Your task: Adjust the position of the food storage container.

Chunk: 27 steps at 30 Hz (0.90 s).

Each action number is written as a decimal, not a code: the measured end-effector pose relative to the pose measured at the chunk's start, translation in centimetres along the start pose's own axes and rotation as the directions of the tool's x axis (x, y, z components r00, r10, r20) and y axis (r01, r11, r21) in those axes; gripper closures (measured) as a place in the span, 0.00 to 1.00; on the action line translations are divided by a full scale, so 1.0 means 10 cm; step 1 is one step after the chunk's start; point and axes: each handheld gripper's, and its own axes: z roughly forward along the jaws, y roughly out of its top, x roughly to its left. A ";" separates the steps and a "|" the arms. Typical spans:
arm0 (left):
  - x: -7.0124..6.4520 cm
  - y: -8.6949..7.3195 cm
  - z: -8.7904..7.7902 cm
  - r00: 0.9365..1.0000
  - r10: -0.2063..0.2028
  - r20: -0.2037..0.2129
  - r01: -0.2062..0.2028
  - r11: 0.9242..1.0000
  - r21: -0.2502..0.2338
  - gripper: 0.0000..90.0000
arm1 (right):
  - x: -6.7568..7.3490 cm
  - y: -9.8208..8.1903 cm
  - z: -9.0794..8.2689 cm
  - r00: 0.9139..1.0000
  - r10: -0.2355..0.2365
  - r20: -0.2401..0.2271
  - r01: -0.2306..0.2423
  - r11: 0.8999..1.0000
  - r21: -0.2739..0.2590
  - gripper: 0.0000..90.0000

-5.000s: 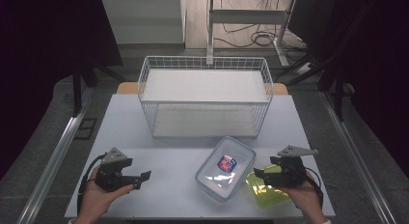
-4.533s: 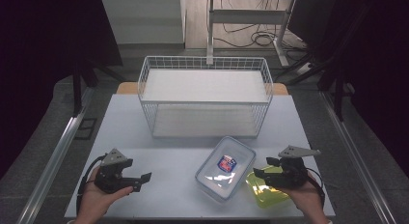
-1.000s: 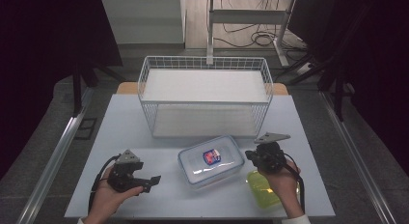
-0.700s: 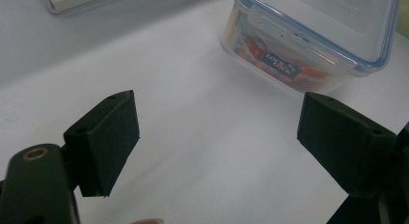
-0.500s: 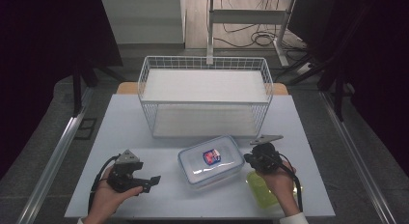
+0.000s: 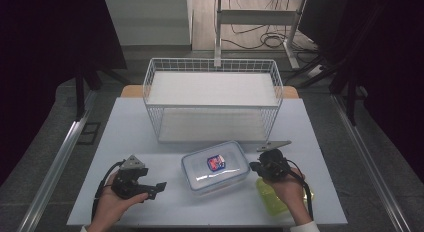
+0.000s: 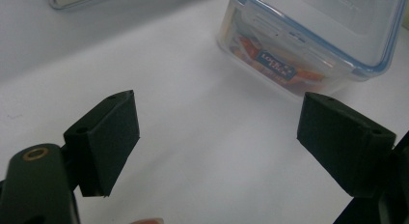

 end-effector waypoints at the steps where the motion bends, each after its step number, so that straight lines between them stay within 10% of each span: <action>1: 0.00 0.00 0.00 1.000 -0.001 -0.002 0.001 1.000 0.000 0.16 | 0.05 0.01 0.01 1.000 -0.008 -0.023 0.008 1.000 0.004 1.00; 27: 0.06 -0.01 -0.02 1.000 -0.018 -0.013 0.018 1.000 -0.014 0.16 | 0.49 0.06 0.08 0.987 -0.094 -0.128 0.097 0.995 0.016 0.99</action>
